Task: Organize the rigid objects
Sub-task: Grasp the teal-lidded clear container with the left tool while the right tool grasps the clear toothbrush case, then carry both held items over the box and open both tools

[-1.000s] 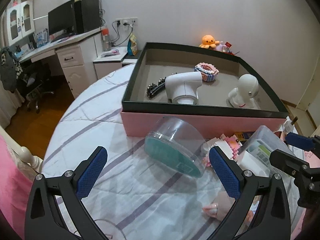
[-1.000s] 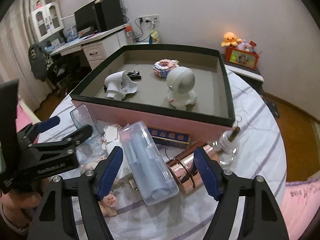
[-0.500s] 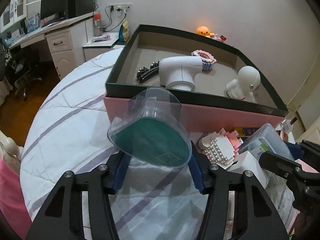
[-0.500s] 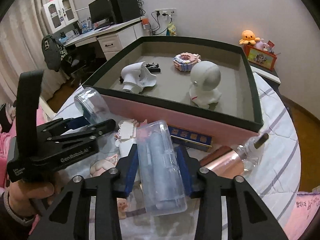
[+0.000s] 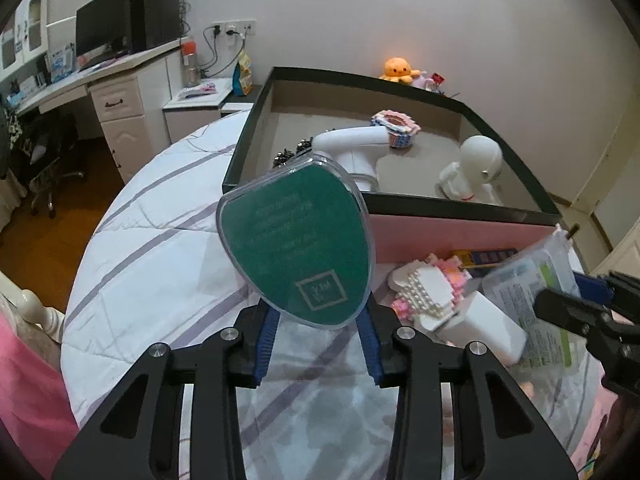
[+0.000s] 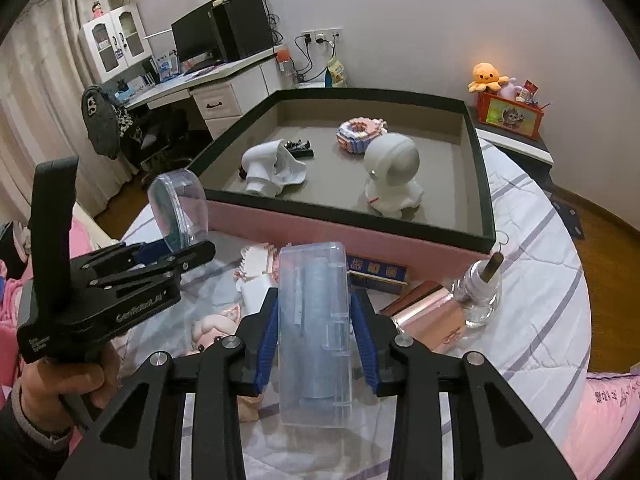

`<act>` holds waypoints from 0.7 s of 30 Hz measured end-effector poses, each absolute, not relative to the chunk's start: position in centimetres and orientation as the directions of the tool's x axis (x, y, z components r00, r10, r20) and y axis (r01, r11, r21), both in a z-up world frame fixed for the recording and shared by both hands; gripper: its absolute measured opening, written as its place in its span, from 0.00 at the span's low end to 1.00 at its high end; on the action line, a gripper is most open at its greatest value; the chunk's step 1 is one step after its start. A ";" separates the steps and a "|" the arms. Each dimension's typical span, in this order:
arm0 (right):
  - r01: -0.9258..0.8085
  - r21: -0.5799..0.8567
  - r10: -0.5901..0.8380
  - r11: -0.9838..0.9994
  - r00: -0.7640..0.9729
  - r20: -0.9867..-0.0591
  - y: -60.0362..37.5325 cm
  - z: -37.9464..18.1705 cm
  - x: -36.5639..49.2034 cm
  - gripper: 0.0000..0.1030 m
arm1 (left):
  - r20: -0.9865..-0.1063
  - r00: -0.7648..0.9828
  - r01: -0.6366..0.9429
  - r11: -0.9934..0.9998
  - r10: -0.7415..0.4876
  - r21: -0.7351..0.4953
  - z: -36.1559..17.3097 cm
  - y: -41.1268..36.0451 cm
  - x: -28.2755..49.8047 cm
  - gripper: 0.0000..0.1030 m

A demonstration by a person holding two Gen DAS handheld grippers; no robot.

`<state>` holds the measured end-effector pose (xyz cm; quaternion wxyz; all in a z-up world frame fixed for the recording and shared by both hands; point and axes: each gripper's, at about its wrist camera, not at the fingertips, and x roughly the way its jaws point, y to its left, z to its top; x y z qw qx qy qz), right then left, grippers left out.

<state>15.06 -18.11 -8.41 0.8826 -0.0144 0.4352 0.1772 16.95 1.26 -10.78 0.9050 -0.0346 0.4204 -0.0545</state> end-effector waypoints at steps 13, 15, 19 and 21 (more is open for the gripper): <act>-0.319 0.131 0.294 0.939 0.541 -0.788 -18.3 -9.2 15.4 0.35 | -0.744 0.651 0.024 0.984 -0.151 -0.178 -11.2 3.2 18.7 0.66; -0.317 0.130 0.292 0.939 0.543 -0.787 -18.3 -9.1 15.3 0.35 | -0.738 0.657 0.020 0.982 -0.155 -0.189 -11.0 3.4 18.3 0.66; -0.323 0.126 0.296 0.938 0.557 -0.776 -18.4 -8.4 15.1 0.34 | -0.722 0.674 0.035 0.983 -0.155 -0.179 -10.1 3.3 17.4 0.66; -0.326 0.130 0.304 0.936 0.566 -0.767 -18.5 -7.8 14.9 0.34 | -0.710 0.686 0.046 0.984 -0.158 -0.175 -9.1 3.2 16.8 0.66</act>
